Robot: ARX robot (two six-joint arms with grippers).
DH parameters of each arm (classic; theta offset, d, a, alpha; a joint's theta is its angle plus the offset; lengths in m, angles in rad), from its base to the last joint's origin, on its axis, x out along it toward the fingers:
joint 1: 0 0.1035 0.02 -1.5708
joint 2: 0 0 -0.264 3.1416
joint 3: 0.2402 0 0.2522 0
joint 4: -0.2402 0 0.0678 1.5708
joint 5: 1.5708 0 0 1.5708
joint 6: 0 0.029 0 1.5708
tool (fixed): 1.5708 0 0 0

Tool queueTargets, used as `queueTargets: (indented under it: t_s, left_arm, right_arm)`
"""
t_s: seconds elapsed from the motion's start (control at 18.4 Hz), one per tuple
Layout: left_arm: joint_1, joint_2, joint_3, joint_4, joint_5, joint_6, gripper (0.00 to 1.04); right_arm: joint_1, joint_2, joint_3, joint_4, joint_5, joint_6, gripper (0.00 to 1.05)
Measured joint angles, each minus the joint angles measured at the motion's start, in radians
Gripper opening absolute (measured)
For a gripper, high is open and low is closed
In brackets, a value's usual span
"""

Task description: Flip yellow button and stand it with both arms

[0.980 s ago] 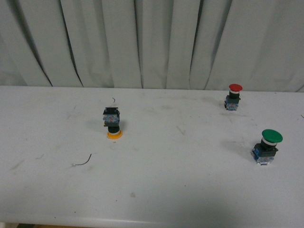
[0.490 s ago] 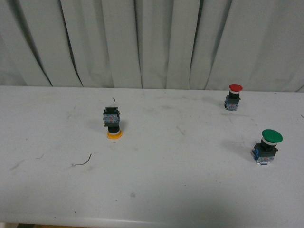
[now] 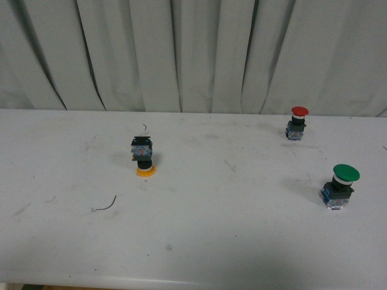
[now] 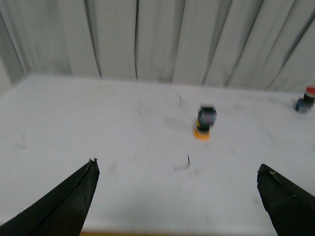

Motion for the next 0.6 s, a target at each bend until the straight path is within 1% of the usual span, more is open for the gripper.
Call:
queueTargets:
  t_s: [0.05, 0.27, 0.38, 0.44, 0.49, 0.54, 0.6]
  left_arm:
    - [0.005, 0.087, 0.051, -0.067, 0.011, -0.049, 0.98]
    - [0.031, 0.179, 0.09, 0.009, 0.038, -0.087, 0.98]
    - [0.049, 0.419, 0.161, 0.264, 0.07, -0.097, 0.98]
    - [0.026, 0.588, 0.203, 0.399, 0.094, -0.096, 0.98]
    - [0.006, 0.735, 0.257, 0.496, 0.107, -0.09, 0.98]
    - [-0.021, 0.943, 0.373, 0.589, 0.11, -0.08, 0.98]
    - [-0.056, 1.13, 0.515, 0.607, 0.11, -0.056, 0.98]
  right_arm:
    - [0.0, 0.0, 0.0, 0.0, -0.001, 0.0, 0.98]
    - [0.0, 0.0, 0.0, 0.001, -0.001, 0.0, 0.98]
    - [0.0, 0.0, 0.0, 0.001, -0.001, 0.0, 0.98]
    - [0.0, 0.0, 0.0, 0.0, -0.001, 0.0, 0.98]
    - [0.0, 0.0, 0.0, 0.0, -0.001, 0.0, 0.98]
    - [0.0, 0.0, 0.0, 0.0, -0.001, 0.0, 0.98]
    - [0.0, 0.0, 0.0, 0.0, 0.0, 0.0, 0.98]
